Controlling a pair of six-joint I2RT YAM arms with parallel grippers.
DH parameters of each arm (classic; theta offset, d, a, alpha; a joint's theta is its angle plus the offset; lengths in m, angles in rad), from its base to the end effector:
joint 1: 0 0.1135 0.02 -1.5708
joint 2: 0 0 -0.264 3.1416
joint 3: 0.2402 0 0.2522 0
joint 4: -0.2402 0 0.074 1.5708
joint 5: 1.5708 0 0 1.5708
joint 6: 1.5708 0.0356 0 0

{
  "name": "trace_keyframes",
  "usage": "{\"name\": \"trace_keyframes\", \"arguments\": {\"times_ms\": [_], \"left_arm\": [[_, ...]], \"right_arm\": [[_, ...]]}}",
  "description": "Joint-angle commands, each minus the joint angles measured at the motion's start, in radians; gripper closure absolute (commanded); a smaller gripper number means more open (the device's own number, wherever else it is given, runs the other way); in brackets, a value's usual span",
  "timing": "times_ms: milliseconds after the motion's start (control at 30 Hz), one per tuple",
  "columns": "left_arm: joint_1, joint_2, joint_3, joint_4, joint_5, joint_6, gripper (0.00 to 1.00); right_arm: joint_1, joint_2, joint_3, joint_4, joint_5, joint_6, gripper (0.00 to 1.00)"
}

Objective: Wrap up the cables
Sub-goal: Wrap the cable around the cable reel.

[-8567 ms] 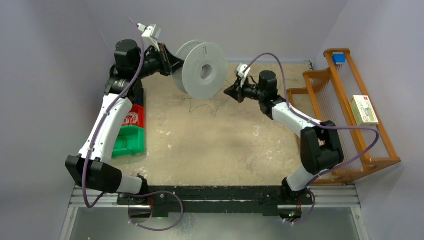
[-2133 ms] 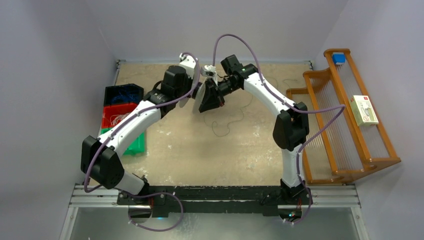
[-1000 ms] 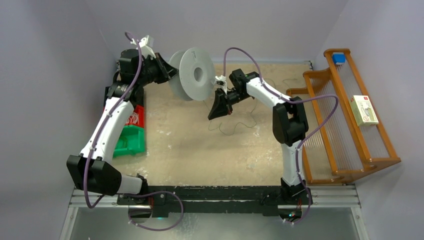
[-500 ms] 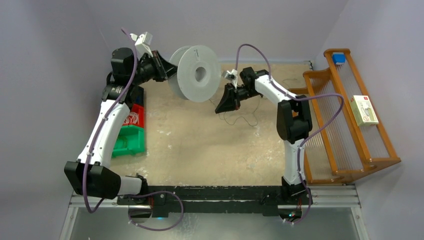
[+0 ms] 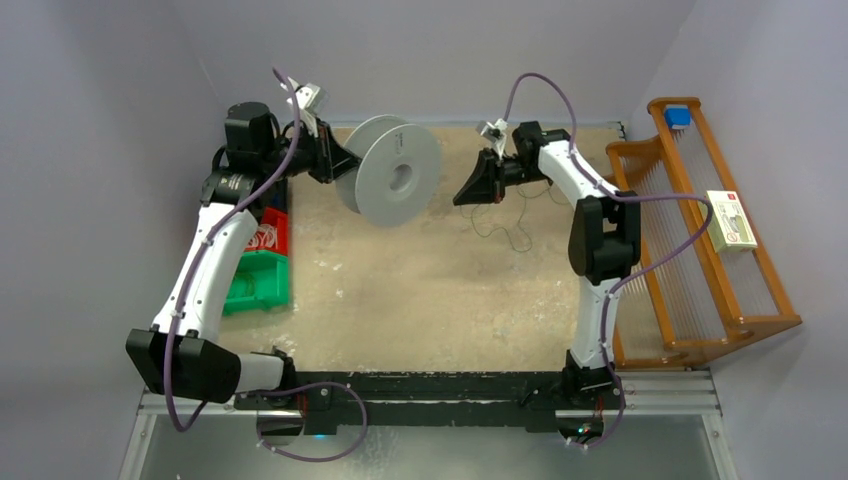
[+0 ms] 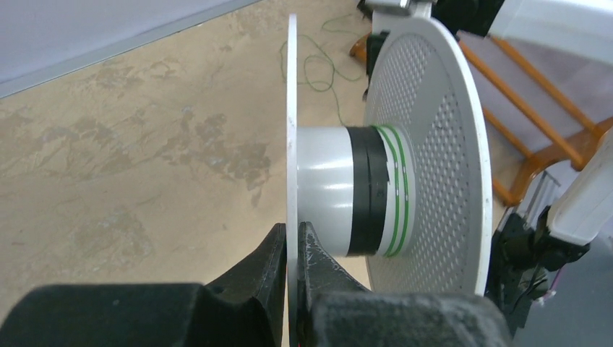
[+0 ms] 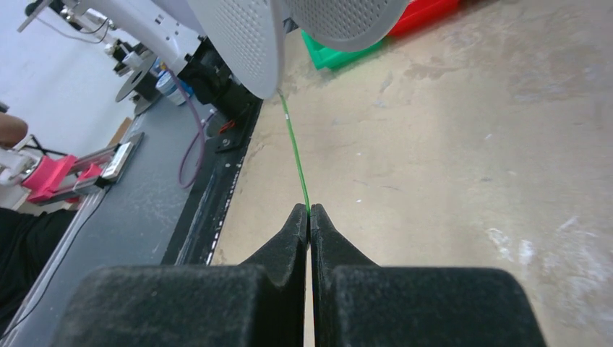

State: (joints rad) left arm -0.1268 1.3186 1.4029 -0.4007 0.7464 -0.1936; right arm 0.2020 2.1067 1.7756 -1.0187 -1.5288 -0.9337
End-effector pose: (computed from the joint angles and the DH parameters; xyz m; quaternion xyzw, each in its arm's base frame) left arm 0.2830 -0.0604 0.4184 0.1887 0.7607 -0.3786 0.4924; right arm 0.4068 0.1196 0.2439 -0.4502 0.5638 0.6139 0.3204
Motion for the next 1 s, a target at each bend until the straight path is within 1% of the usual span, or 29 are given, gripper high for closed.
{"name": "trace_keyframes", "arguments": {"times_ms": [0, 100, 167, 233, 300, 333, 367, 400, 433, 467, 533, 600, 700, 833, 967], "left_arm": [[0.005, -0.059, 0.028, -0.023, 0.006, 0.17, 1.0], [-0.007, -0.055, 0.011, -0.046, 0.004, 0.227, 1.0], [-0.028, -0.052, 0.005, -0.062, -0.015, 0.265, 1.0], [-0.061, -0.047, 0.002, -0.081, -0.062, 0.311, 1.0], [-0.104, -0.04, 0.006, -0.103, -0.098, 0.354, 1.0], [-0.128, -0.038, 0.009, -0.119, -0.123, 0.381, 1.0], [-0.156, -0.038, 0.01, -0.13, -0.149, 0.403, 1.0], [-0.178, -0.039, 0.007, -0.134, -0.179, 0.423, 1.0], [-0.196, -0.041, 0.005, -0.132, -0.207, 0.436, 1.0], [-0.207, -0.043, -0.002, -0.124, -0.235, 0.443, 1.0], [-0.212, -0.049, -0.014, -0.1, -0.297, 0.448, 1.0], [-0.213, -0.058, -0.033, -0.066, -0.36, 0.455, 1.0], [-0.221, -0.068, -0.075, -0.003, -0.436, 0.453, 1.0], [-0.255, -0.067, -0.116, 0.063, -0.575, 0.46, 1.0], [-0.276, -0.068, -0.159, 0.135, -0.64, 0.451, 1.0]], "right_arm": [[-0.048, -0.054, 0.086, -0.021, 0.041, 0.054, 1.0], [-0.045, -0.054, 0.108, 0.0, 0.082, 0.088, 1.0], [-0.039, -0.063, 0.104, 0.082, 0.131, 0.188, 1.0], [-0.029, -0.103, 0.035, 0.28, 0.242, 0.379, 1.0], [-0.017, -0.197, -0.084, 0.555, 0.403, 0.599, 1.0], [-0.017, -0.234, -0.143, 0.67, 0.45, 0.684, 1.0], [-0.016, -0.264, -0.197, 0.778, 0.467, 0.787, 1.0], [-0.016, -0.275, -0.218, 0.821, 0.45, 0.847, 1.0], [-0.017, -0.271, -0.209, 0.81, 0.42, 0.865, 1.0], [-0.018, -0.254, -0.178, 0.756, 0.385, 0.851, 1.0], [-0.017, -0.209, -0.092, 0.589, 0.349, 0.733, 1.0], [-0.017, -0.177, -0.039, 0.472, 0.327, 0.664, 1.0], [-0.016, -0.175, -0.047, 0.46, 0.274, 0.659, 1.0], [-0.013, -0.184, -0.059, 0.447, 0.187, 0.663, 1.0], [0.01, -0.198, -0.108, 0.469, 0.07, 0.655, 0.99]]}}
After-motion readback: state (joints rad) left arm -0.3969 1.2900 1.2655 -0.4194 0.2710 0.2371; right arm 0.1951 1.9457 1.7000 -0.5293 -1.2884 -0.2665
